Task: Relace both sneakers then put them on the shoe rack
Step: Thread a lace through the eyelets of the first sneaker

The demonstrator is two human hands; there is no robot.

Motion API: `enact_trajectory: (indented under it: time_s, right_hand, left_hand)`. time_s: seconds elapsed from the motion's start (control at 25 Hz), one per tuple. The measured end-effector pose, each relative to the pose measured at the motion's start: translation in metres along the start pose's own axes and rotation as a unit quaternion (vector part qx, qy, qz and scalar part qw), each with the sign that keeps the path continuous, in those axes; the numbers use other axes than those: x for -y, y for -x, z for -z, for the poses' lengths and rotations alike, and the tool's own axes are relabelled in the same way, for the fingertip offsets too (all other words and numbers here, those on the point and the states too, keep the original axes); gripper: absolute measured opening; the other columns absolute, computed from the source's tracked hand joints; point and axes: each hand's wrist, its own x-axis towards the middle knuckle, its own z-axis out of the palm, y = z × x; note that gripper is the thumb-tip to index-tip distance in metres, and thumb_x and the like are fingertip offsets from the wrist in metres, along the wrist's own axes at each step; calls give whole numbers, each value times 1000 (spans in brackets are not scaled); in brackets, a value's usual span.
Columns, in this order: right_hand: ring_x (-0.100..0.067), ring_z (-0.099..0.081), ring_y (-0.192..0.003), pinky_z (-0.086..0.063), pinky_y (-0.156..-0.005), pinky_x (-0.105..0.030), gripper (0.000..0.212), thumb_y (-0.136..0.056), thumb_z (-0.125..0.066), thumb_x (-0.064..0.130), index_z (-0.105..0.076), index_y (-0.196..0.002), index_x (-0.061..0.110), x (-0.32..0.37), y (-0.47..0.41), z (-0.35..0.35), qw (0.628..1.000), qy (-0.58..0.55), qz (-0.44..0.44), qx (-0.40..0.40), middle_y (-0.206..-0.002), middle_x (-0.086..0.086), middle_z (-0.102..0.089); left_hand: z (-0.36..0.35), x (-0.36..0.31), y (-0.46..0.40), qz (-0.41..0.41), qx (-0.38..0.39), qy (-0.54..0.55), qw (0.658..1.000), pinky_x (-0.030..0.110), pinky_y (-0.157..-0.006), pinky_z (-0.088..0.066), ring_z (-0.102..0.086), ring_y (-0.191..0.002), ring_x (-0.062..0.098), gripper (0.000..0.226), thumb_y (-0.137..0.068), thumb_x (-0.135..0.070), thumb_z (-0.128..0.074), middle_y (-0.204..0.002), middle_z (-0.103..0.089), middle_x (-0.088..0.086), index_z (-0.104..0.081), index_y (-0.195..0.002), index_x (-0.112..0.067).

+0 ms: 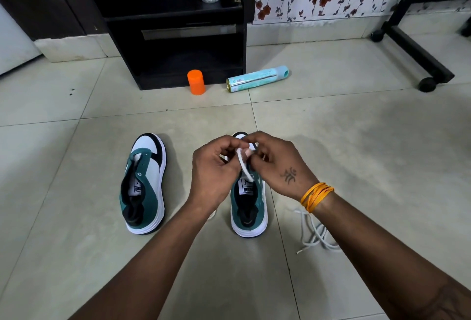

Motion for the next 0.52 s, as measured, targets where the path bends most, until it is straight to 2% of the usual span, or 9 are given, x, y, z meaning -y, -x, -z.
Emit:
enact_trajectory:
  time_s: [0.08,0.16,0.24,0.32,0.4,0.48,0.52]
  right_hand:
    - [-10,-56,-62,-48,-62,-31,9,-99,-62,29,-69,-96,24,5,0,-4,999,16,39,-27,-69,5,-64]
    - [-17,-64,-67,-51,-64,-34,14,-100,-61,31,-70,-92,23,-14,-2,-8,994,80,4,-69,-72,4,-69]
    - [-27,-69,-77,-52,-68,-36,11,-97,-62,29,-71,-94,23,-28,-2,-6,986,138,-48,-78,-78,0,-73]
    - [-18,-68,-77,-51,-71,-31,13,-96,-64,29,-70,-107,26,-26,0,-5,991,102,-43,-70,-79,2,-73]
    - [-7,-61,-66,-49,-68,-26,17,-97,-63,30,-68,-113,29,-7,4,-5,998,29,10,-52,-73,6,-69]
    - [-11,-57,-60,-50,-63,-32,10,-100,-60,31,-68,-103,27,-1,7,-10,996,32,49,-65,-68,6,-65]
    - [-14,-57,-60,-51,-61,-35,11,-101,-58,32,-67,-98,26,-5,6,-11,994,56,42,-86,-68,6,-65]
  left_hand:
    - [-1,-1,-1,-3,-9,9,1000,27,-65,-54,-65,-70,15,11,-89,-8,-81,-82,-77,-4,-79,-88,-19]
    - [-4,-3,-2,-6,-16,5,1000,22,-64,-50,-62,-68,10,10,-89,-8,-81,-81,-76,-7,-79,-87,-18]
    - [-5,-2,-1,-12,-13,4,1000,28,-66,-52,-64,-70,11,8,-89,-9,-81,-82,-76,-6,-79,-87,-17]
    - [-5,2,1,-3,-13,13,1000,35,-73,-57,-69,-76,18,9,-89,-9,-80,-84,-77,-4,-79,-88,-17]
    - [-4,5,1,15,-18,20,1000,36,-77,-59,-73,-81,20,11,-88,-6,-80,-86,-78,-3,-79,-89,-17]
    - [-4,4,1,19,-16,21,999,36,-79,-60,-74,-83,21,11,-88,-6,-80,-86,-78,-3,-79,-89,-17]
    - [-4,3,0,15,-18,16,1000,34,-78,-59,-73,-83,20,11,-88,-7,-80,-86,-78,-5,-79,-89,-17]
